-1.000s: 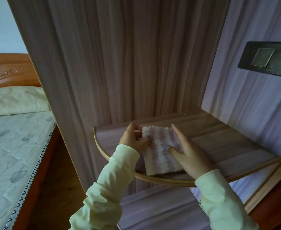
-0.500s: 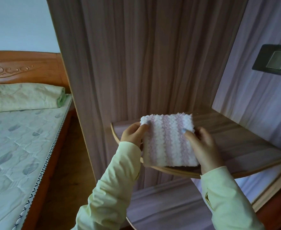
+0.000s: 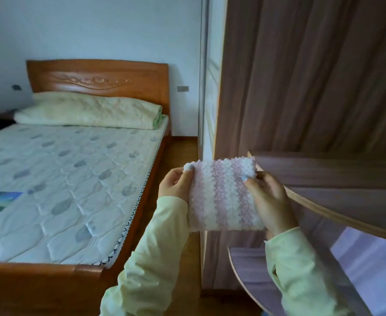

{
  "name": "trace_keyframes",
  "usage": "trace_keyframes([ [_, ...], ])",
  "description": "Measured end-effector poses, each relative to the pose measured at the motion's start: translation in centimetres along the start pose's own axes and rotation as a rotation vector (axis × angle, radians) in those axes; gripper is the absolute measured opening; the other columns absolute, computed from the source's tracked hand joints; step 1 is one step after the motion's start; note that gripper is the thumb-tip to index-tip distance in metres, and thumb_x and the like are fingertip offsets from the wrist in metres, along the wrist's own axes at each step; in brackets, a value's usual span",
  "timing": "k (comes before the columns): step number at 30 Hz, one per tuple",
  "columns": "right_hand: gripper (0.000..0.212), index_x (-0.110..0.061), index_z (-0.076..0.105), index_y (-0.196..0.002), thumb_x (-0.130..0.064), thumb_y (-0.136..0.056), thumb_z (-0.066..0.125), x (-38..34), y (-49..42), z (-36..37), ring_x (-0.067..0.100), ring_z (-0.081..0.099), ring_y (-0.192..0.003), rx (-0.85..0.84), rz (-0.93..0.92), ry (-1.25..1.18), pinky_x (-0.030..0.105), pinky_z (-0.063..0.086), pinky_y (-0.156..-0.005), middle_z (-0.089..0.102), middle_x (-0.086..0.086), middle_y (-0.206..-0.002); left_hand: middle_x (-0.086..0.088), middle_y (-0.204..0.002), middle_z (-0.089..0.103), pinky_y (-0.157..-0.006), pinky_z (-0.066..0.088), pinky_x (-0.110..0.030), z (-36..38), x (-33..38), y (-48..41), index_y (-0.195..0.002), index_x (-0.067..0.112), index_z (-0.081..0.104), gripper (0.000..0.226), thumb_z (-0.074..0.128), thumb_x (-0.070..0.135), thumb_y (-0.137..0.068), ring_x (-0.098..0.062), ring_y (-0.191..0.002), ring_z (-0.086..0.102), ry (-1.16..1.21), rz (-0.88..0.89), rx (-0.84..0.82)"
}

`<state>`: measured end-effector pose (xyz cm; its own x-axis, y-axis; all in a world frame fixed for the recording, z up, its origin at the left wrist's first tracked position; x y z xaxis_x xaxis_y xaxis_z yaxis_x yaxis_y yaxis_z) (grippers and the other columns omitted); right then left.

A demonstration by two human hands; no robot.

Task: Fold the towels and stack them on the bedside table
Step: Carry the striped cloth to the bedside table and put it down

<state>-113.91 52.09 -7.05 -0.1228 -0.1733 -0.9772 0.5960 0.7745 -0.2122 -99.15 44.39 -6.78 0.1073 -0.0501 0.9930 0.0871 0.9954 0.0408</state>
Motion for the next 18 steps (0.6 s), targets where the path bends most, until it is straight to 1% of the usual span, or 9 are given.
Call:
trace_keyframes([
  [2,0.014,-0.024,0.059,-0.079,-0.012,-0.086,0.060,0.2,1.0,3.3,0.009,0.059,-0.078,-0.060,0.043,-0.040,0.028,0.045,-0.078,0.063,-0.007,-0.080,0.006,-0.074,0.055,-0.063,0.042,-0.017,-3.7,0.3,0.1,-0.085,0.015,0.060,0.015,0.056,0.029,-0.089,-0.011,-0.074,0.053,-0.017,-0.006,0.054],
  [5,0.004,-0.022,0.059,-0.084,-0.022,-0.084,0.063,0.3,3.1,9.4,0.023,0.062,-0.084,-0.181,0.081,-0.040,0.036,0.048,-0.080,0.065,0.000,-0.083,0.003,-0.073,0.055,-0.080,0.046,-0.031,-10.6,0.6,0.4,-0.071,0.020,0.058,0.018,0.056,0.022,-0.089,-0.020,-0.086,0.053,-0.014,-0.011,0.180],
  [7,0.016,-0.018,0.060,-0.093,-0.028,-0.081,0.063,0.2,4.4,13.0,0.032,0.063,-0.092,-0.249,0.110,-0.045,0.044,0.049,-0.085,0.067,0.010,-0.094,0.001,-0.078,0.057,-0.090,0.045,-0.038,-14.5,0.6,1.0,-0.071,0.022,0.057,0.018,0.056,0.021,-0.088,-0.024,-0.093,0.054,0.015,-0.047,0.253],
  [9,0.014,-0.010,0.059,-0.098,-0.019,-0.087,0.060,0.1,5.5,16.2,0.033,0.062,-0.095,-0.309,0.126,-0.052,0.044,0.049,-0.087,0.066,0.015,-0.099,-0.004,-0.087,0.058,-0.096,0.046,-0.041,-17.9,0.6,1.8,-0.071,0.024,0.056,0.018,0.055,0.023,-0.089,-0.028,-0.097,0.056,0.084,-0.097,0.308],
  [11,0.006,-0.011,0.058,-0.093,-0.013,-0.089,0.056,0.3,6.4,19.3,0.030,0.061,-0.092,-0.377,0.154,-0.079,0.042,0.049,-0.087,0.064,0.011,-0.094,-0.006,-0.088,0.058,-0.092,0.047,-0.043,-20.9,0.5,2.6,-0.070,0.025,0.054,0.020,0.054,0.024,-0.089,-0.029,-0.097,0.057,0.144,-0.138,0.357],
  [13,0.002,-0.015,0.057,-0.090,-0.015,-0.089,0.056,0.7,7.5,22.4,0.026,0.062,-0.091,-0.458,0.182,-0.089,0.041,0.050,-0.084,0.064,0.007,-0.093,-0.005,-0.086,0.059,-0.085,0.050,-0.042,-23.8,0.2,3.4,-0.069,0.026,0.056,0.020,0.055,0.025,-0.089,-0.030,-0.094,0.059,0.183,-0.154,0.422],
  [14,0.004,-0.015,0.058,-0.092,-0.017,-0.089,0.055,0.8,8.0,23.9,0.025,0.063,-0.090,-0.510,0.200,-0.091,0.040,0.051,-0.082,0.065,0.008,-0.094,-0.005,-0.086,0.060,-0.077,0.051,-0.038,-25.2,0.1,3.8,-0.071,0.026,0.057,0.019,0.055,0.024,-0.089,-0.028,-0.088,0.060,0.194,-0.140,0.458],
  [16,0.011,-0.014,0.057,-0.098,-0.020,-0.091,0.053,1.0,9.1,26.9,0.025,0.065,-0.085,-0.622,0.260,-0.112,0.040,0.054,-0.077,0.067,0.009,-0.092,-0.004,-0.084,0.061,-0.063,0.049,-0.026,-28.0,0.1,4.3,-0.075,0.023,0.060,0.017,0.053,0.021,-0.090,-0.019,-0.074,0.058,0.169,-0.087,0.547],
  [18,0.012,-0.016,0.056,-0.099,-0.023,-0.091,0.051,1.0,9.9,29.9,0.027,0.067,-0.088,-0.743,0.300,-0.118,0.045,0.055,-0.083,0.067,0.010,-0.093,0.001,-0.079,0.060,-0.058,0.046,-0.020,-30.5,0.2,4.6,-0.081,0.020,0.060,0.012,0.053,0.019,-0.091,-0.012,-0.069,0.056,0.143,-0.055,0.649],
])
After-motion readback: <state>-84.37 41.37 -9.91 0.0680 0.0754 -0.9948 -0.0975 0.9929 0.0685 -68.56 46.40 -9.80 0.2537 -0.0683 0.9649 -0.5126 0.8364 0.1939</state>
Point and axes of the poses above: each hand's wrist, its own y-axis away from the middle knuckle, its own z-axis out of the palm, x = y × z, the point moved 3 cm from there along -y, towards the middle knuckle
